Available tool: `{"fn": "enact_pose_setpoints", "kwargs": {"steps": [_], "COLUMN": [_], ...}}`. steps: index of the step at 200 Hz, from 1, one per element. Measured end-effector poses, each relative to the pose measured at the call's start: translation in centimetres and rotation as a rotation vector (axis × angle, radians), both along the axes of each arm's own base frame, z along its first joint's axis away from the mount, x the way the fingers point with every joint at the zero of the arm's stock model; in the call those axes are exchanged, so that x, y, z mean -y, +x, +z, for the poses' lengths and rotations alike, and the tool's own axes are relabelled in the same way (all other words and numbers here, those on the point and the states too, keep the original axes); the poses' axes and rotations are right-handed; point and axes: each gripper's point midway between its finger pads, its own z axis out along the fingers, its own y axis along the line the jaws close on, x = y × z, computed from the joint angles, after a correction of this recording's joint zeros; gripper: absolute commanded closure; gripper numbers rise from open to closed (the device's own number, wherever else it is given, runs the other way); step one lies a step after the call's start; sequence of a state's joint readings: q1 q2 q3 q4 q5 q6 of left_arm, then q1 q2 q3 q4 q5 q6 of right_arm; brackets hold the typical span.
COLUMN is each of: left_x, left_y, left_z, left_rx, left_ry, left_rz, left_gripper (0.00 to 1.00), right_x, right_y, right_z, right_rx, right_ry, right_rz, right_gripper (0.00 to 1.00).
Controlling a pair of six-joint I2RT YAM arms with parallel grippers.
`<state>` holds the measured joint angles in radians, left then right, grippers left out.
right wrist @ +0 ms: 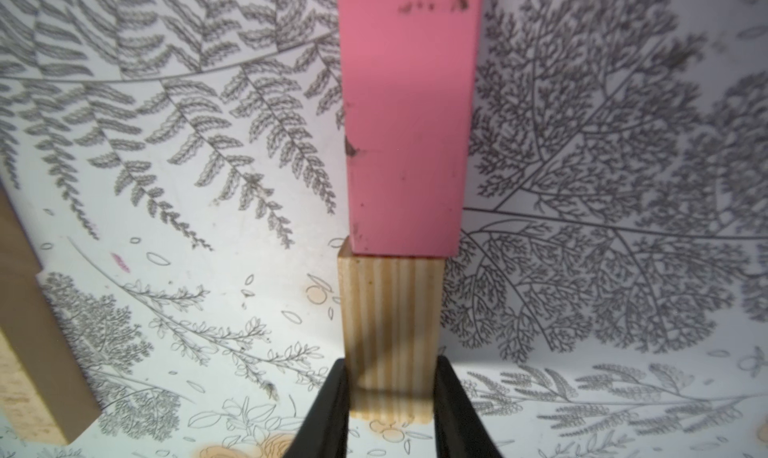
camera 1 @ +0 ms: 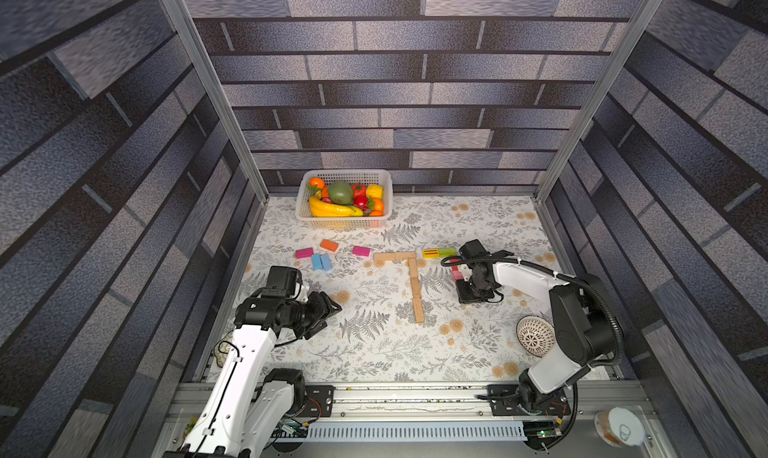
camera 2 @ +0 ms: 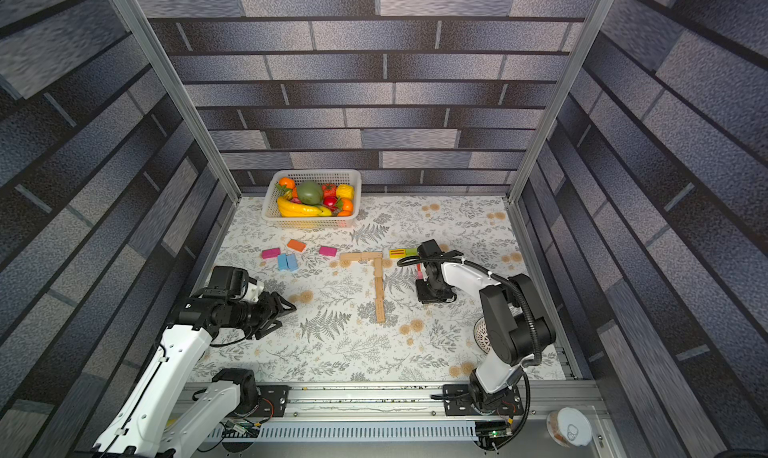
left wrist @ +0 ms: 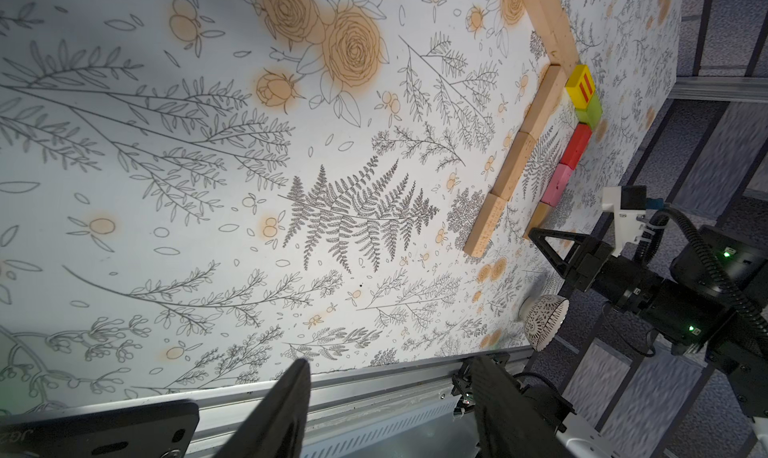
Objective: Assemble the number 7 with building blocks
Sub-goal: Assemble the building block at the center of the board, then adjust the building block at the center of the board.
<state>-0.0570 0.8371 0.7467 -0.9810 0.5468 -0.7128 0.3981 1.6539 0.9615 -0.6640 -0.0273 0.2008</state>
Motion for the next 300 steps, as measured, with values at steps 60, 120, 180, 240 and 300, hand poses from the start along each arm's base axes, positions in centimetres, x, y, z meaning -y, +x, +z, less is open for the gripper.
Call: {"fn": "enact_pose_setpoints", "kwargs": {"steps": [60, 120, 180, 240, 300], "left_x": [0.0, 0.0, -0.6, -3.0, -3.4], "left_y": [0.1, 0.4, 2.2, 4.9, 7.0], "left_z": [-0.2, 0.0, 1.9, 6.2, 8.2], "left_rx": [-0.012, -0.018, 0.026, 0.145, 0.191], "left_ry": [0.001, 0.002, 0.006, 0.061, 0.198], "left_rz": [0.0, 0.0, 0.032, 0.13, 0.096], "left_gripper": [0.36, 0.35, 0.35, 0.24, 0.05], "right_x": [0.1, 0.0, -1.0, -2.8, -3.8], "right_y": [0.2, 0.4, 2.8, 3.0, 1.5], "right_z": [-0.5, -0.1, 12.1, 24.8, 25.1], "right_rx": [-0.006, 0.002, 0.273, 0.495, 0.39], "right_ry": [-0.001, 0.009, 0.142, 0.432, 0.606], "right_rz": [-0.008, -0.029, -0.079, -0.188, -0.377], "right_gripper": [0.57, 0.39, 0.18, 0.16, 0.13]}}
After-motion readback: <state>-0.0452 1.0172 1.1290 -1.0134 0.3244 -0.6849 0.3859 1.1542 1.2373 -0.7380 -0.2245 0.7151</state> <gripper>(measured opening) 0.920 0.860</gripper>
